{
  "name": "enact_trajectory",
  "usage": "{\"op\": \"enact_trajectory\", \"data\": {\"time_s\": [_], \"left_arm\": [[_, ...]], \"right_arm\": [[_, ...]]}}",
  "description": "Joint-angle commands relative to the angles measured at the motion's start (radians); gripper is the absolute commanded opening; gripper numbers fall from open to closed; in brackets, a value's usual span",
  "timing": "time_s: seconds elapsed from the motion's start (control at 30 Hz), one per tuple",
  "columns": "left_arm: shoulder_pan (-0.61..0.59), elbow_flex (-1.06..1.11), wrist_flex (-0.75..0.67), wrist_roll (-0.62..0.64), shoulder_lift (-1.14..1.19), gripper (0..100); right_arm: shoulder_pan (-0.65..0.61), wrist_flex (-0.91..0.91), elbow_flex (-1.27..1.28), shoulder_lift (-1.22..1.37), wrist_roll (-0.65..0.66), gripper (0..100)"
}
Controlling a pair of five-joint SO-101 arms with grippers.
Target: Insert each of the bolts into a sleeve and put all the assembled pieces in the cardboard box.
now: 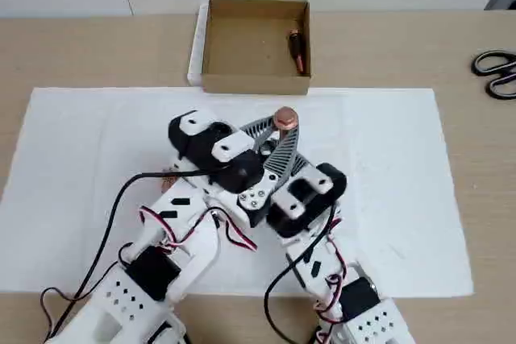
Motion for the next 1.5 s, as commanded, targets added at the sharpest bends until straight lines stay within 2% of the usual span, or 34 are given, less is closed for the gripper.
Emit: {"op": "enact_trajectory", "data": {"time_s": [0.0, 0.13, 0.37, 0.6, 0.77, 1.0, 1.47], "left_arm": [[-0.029, -0.013, -0.025, -0.006, -0.023, 1], [-0.095, -0.016, -0.077, -0.064, -0.025, 1], [-0.097, -0.186, -0.091, -0.097, -0.021, 1], [-0.026, -0.208, 0.061, -0.094, -0.023, 1], [-0.025, -0.216, 0.143, -0.003, -0.023, 1], [-0.098, -0.213, 0.15, 0.005, -0.025, 1], [-0.043, -0.15, 0.143, 0.005, -0.014, 1]], "right_arm": [[-0.015, -0.001, 0.005, -0.016, 0.02, 0.5], [-0.002, -0.001, 0.006, -0.018, 0.017, 0.5], [-0.002, 0.001, 0.006, -0.018, 0.015, 0.5], [-0.001, 0.001, 0.006, -0.018, 0.015, 0.5], [0.016, 0.001, 0.006, -0.016, 0.015, 0.5], [0.058, 0.001, 0.006, -0.01, 0.014, 0.5], [0.053, 0.002, 0.006, -0.008, 0.012, 0.5]]}}
